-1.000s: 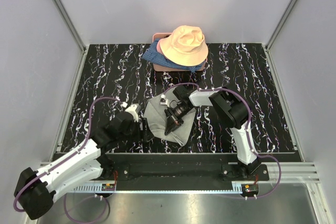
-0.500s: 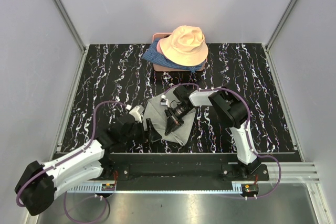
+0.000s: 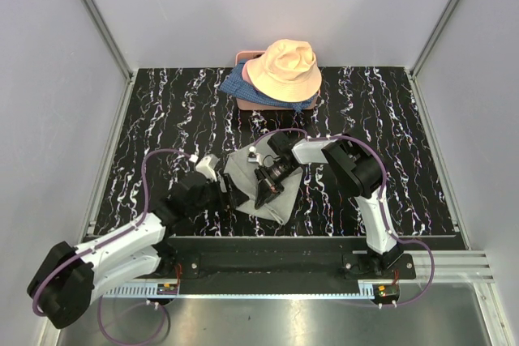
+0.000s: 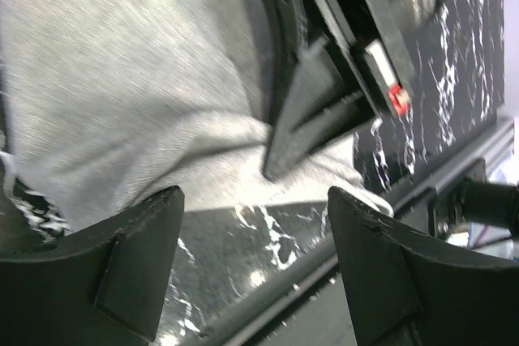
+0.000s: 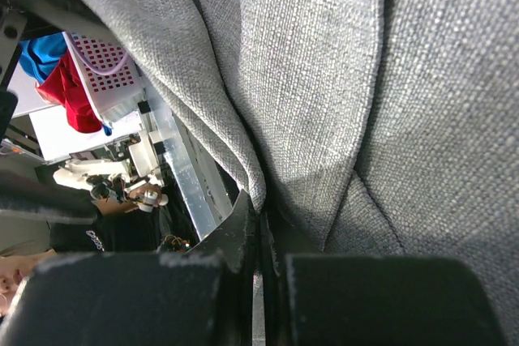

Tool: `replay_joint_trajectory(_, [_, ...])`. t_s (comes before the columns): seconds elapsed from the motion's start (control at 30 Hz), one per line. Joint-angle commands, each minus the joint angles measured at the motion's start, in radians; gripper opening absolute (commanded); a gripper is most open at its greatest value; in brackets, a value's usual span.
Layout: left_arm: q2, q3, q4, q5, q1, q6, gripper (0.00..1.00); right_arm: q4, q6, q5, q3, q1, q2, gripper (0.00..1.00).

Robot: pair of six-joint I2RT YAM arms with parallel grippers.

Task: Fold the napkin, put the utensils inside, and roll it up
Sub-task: Roll the napkin with the utensil

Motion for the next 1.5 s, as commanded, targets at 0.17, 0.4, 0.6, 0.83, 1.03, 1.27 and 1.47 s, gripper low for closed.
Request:
replay_joint_trajectory(0.17, [0.054, -0.071, 0.187, -0.019, 0.056, 0.064, 0.74, -0.017, 0.001, 0.005, 0.030, -0.006, 0.016, 0.00])
replay_joint_trajectory(0.4, [0.072, -0.088, 0.213, -0.060, 0.081, 0.079, 0.73, -0.017, 0.002, 0.005, 0.027, -0.008, 0.019, 0.00])
replay_joint_trajectory(0.6, [0.082, -0.125, 0.294, -0.065, 0.098, 0.061, 0.73, -0.020, 0.004, 0.002, 0.028, -0.006, 0.026, 0.00])
replay_joint_trajectory(0.83, [0.131, -0.126, 0.276, -0.083, 0.107, 0.050, 0.71, -0.020, 0.004, 0.004, 0.030, -0.006, 0.023, 0.00])
replay_joint_trajectory(1.03, [0.141, -0.100, 0.198, -0.076, 0.109, 0.036, 0.70, -0.020, 0.013, 0.036, 0.030, -0.008, -0.035, 0.34])
replay_joint_trajectory(1.27, [0.123, -0.064, 0.138, -0.048, 0.109, 0.052, 0.70, -0.020, 0.035, 0.117, 0.007, -0.008, -0.147, 0.51])
replay_joint_trajectory(1.47, [0.146, -0.047, 0.132, -0.044, 0.109, 0.053, 0.70, -0.021, 0.056, 0.255, -0.044, -0.011, -0.296, 0.56])
